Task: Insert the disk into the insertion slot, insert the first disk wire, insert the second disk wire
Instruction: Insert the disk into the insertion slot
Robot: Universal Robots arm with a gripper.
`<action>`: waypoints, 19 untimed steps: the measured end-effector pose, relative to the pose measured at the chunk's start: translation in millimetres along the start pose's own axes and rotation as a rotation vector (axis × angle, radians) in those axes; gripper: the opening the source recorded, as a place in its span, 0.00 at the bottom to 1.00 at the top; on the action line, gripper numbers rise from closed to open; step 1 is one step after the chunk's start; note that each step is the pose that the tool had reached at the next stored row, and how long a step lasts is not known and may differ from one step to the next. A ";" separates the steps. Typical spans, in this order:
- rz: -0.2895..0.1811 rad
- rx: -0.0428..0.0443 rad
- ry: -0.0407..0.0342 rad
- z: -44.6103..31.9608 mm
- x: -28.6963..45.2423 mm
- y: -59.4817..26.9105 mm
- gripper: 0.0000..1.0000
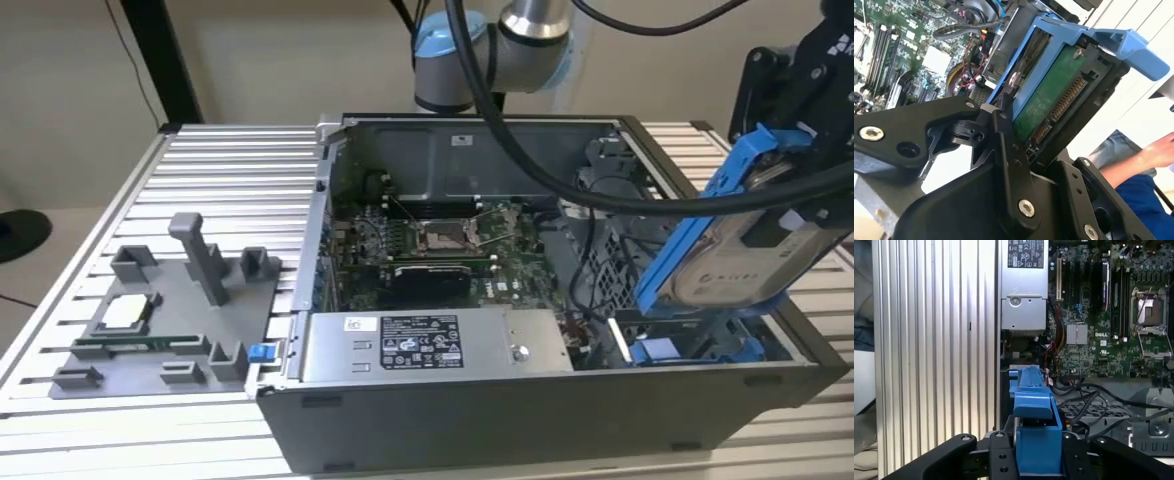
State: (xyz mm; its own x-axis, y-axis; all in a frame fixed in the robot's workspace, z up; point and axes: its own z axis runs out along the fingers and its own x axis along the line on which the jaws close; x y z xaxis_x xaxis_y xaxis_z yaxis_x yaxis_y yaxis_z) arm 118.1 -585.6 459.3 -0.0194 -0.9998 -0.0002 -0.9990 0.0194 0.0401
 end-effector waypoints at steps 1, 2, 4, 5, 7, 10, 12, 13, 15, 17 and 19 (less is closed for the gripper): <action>-0.001 0.0000 0.0000 1.7 0.0 -0.3 0.00; -0.001 0.0000 -0.0001 3.6 0.0 -0.7 0.00; -0.002 0.0000 0.0001 7.1 0.0 -1.6 0.00; -0.002 0.0000 0.0001 8.9 0.0 -2.1 0.00; -0.003 0.0000 0.0000 12.5 0.0 -3.1 0.00; -0.003 0.0000 0.0001 17.9 0.0 -4.4 0.00; -0.003 0.0000 0.0002 21.5 0.0 -4.8 0.00; -0.004 0.0000 0.0001 23.4 -0.1 -4.9 0.00; -0.004 0.0000 -0.0001 27.0 -0.1 -5.1 0.00; -0.004 0.0001 -0.0009 30.6 -0.1 -5.4 0.00; -0.005 0.0003 -0.0032 33.2 -0.2 -5.7 0.00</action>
State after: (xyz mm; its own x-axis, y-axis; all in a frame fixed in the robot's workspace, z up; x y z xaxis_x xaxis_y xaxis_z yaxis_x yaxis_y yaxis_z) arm 122.4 -585.5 425.9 -0.0146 -0.9999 -0.0037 -0.9991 0.0144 0.0398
